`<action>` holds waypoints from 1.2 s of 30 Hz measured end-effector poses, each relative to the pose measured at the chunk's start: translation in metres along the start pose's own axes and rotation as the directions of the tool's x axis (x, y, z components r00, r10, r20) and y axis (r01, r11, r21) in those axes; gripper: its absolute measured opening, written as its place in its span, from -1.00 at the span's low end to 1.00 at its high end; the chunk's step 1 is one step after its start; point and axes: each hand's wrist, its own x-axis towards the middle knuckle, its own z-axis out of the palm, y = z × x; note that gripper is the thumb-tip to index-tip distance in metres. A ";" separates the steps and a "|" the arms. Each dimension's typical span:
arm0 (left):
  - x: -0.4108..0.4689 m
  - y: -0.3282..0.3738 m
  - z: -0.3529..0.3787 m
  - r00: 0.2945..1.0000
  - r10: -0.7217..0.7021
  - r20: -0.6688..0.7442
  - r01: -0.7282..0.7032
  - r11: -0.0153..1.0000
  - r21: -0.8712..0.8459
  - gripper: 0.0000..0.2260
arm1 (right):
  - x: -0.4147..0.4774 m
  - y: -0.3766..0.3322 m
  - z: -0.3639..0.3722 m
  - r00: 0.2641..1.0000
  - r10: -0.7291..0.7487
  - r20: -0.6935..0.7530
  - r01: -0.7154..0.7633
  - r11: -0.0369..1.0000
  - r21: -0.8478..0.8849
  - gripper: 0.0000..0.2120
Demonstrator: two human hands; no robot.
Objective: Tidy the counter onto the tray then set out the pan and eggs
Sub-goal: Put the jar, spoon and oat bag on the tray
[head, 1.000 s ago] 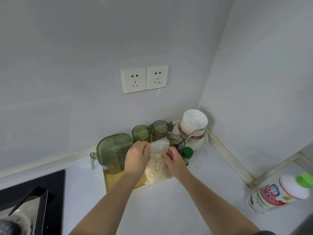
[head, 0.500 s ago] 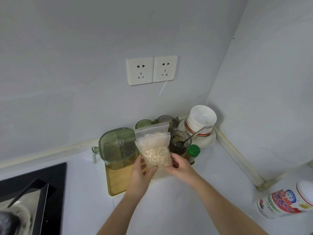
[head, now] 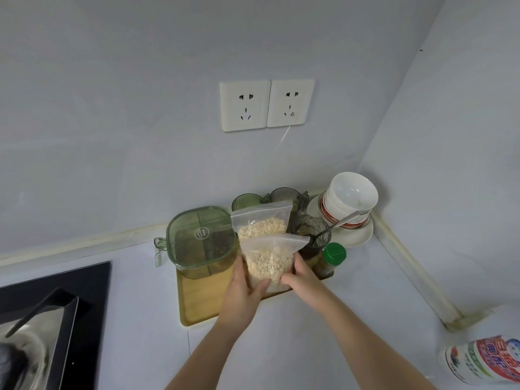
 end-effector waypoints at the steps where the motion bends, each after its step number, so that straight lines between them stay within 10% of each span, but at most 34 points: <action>1: 0.004 0.000 -0.001 1.000 0.016 0.027 -0.016 1.000 0.006 -0.32 | 0.002 -0.003 0.000 1.000 0.011 0.017 -0.011 1.000 -0.007 -0.34; 29: 0.011 -0.001 -0.006 0.997 0.068 0.023 -0.071 0.957 0.282 -0.37 | 0.007 -0.007 0.007 0.996 -0.086 -0.022 0.084 0.994 -0.068 -0.55; 36: -0.021 0.012 -0.017 0.999 0.038 0.022 -0.042 0.984 0.175 -0.48 | -0.020 0.001 0.025 0.960 -0.171 -0.223 0.160 0.985 -0.068 -0.51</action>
